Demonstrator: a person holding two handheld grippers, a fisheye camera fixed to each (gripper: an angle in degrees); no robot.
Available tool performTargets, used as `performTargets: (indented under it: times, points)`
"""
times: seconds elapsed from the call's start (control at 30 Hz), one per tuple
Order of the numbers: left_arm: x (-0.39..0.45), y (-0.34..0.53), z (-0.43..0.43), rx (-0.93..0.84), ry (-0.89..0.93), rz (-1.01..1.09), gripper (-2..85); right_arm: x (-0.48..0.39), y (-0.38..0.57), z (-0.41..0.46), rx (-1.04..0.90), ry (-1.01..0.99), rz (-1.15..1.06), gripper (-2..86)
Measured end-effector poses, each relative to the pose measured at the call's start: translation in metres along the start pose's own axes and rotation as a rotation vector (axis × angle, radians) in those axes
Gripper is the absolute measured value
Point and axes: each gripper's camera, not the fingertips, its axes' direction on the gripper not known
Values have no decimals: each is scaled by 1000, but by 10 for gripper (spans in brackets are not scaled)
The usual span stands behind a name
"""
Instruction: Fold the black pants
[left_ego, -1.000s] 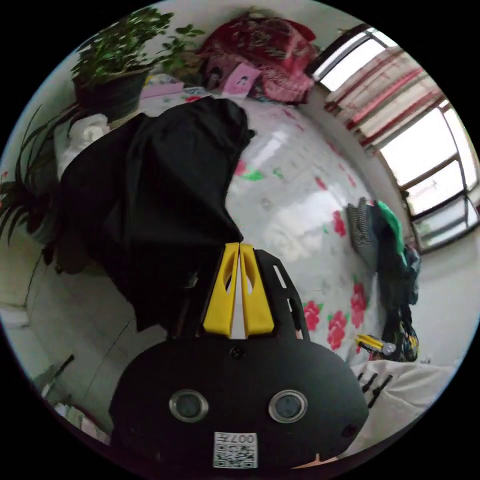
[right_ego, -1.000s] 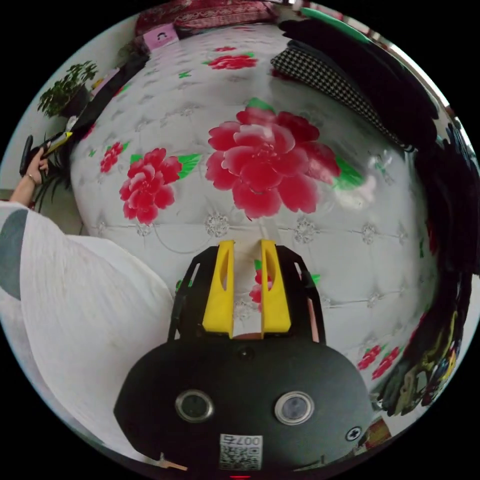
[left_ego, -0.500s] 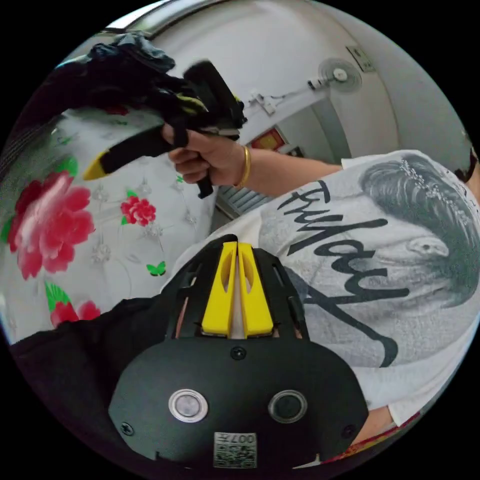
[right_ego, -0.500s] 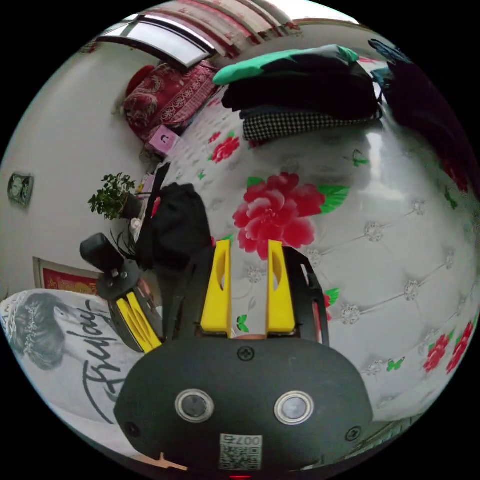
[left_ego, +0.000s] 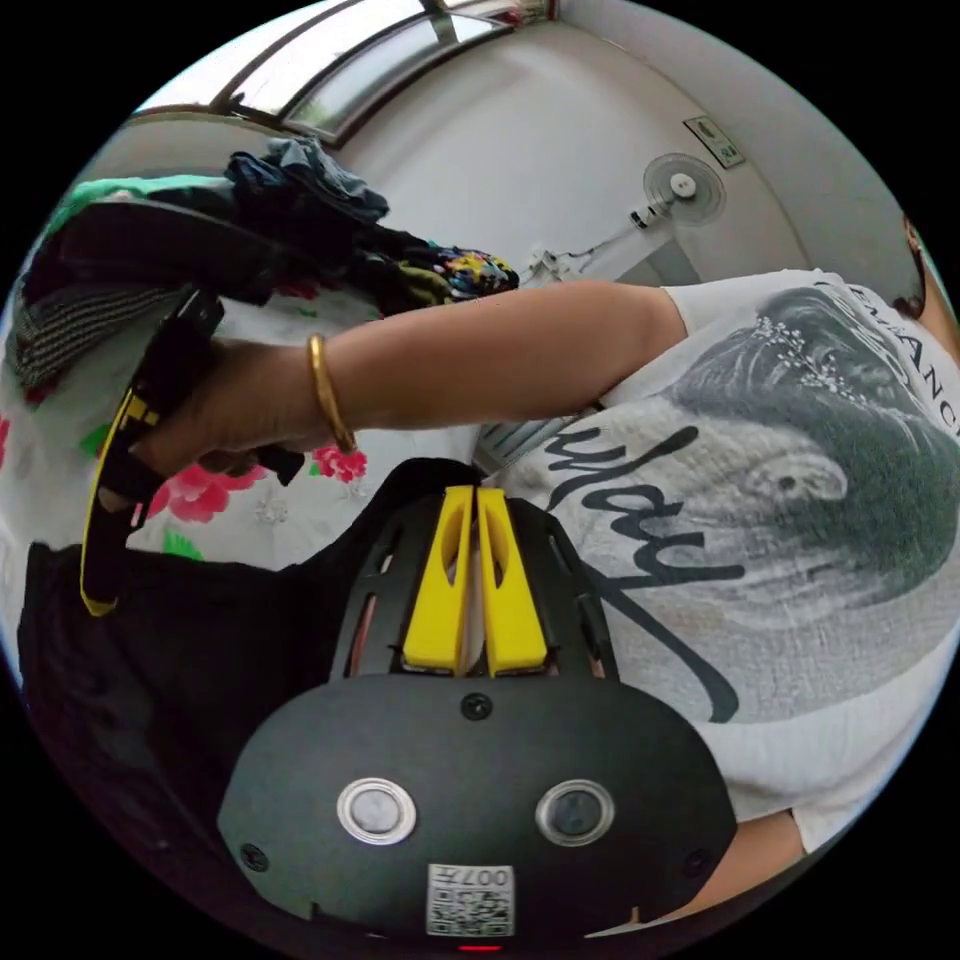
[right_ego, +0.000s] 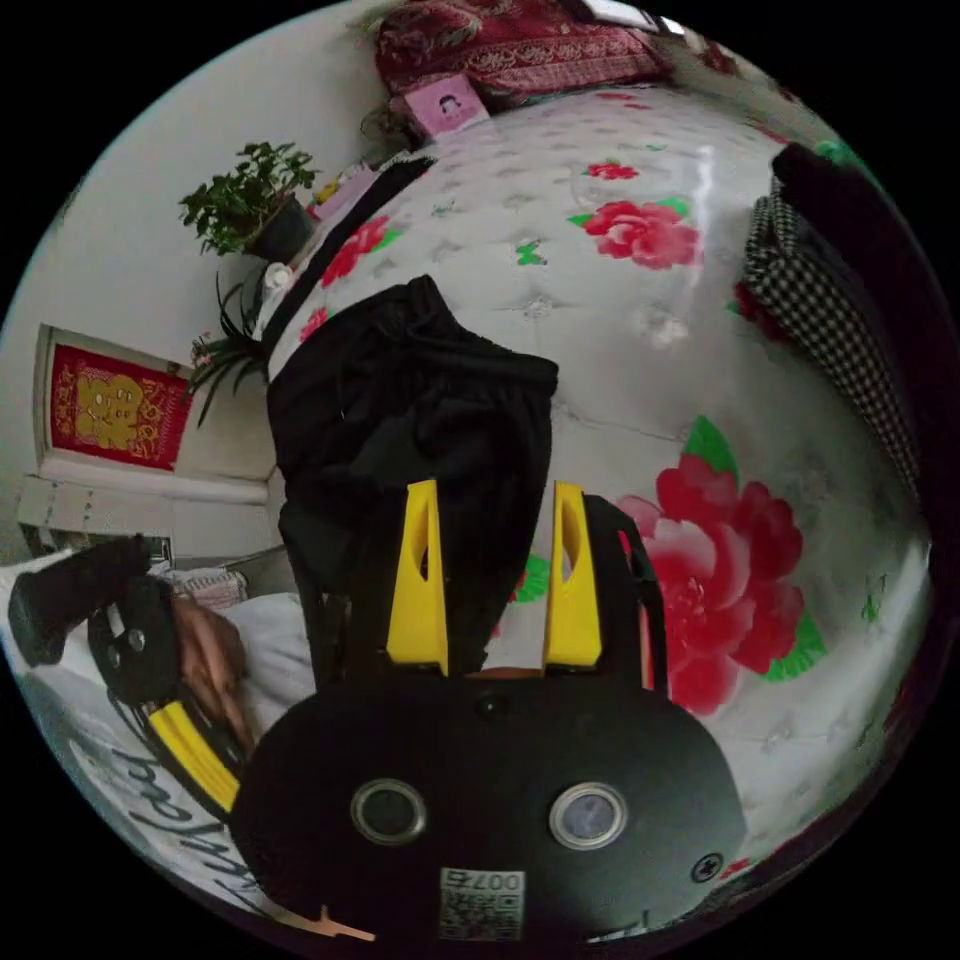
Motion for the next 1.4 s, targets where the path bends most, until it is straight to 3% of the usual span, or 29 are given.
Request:
performTargets:
  times: [0.13,0.2,0.27,0.43,0.53,0.7,0.83,1.0,1.17,1.27,1.4]
  points:
    - [-14,34,-43,141,-141,-134,22,-11,-29,33,-126,-6,27,84]
    - [-23,63,-71,240,-199,-233,39,-24,-30,34,-109,117,21,40]
    - [-35,123,-113,394,-334,-438,51,-30,-29,39,-190,144,-24,18]
    - [-44,257,-173,588,-724,-1022,73,-10,2,-8,-35,162,28,1]
    - [-56,279,-177,498,-893,-1189,81,13,46,-54,90,200,115,-1]
    - [-131,211,-131,324,-799,-1072,76,59,169,-129,185,439,389,-2]
    - [-192,85,-50,80,-856,-759,9,92,273,-172,204,543,663,-1]
    - [-251,-53,34,-96,-826,-434,-7,110,420,-215,249,540,1054,10]
    - [-276,-161,112,-291,-796,-237,-9,86,470,-249,395,552,1108,27]
    - [-255,-172,121,-222,-872,-209,-10,87,466,-264,483,484,1035,32]
    - [-228,-127,91,-140,-937,-308,-9,114,428,-269,446,436,883,35]
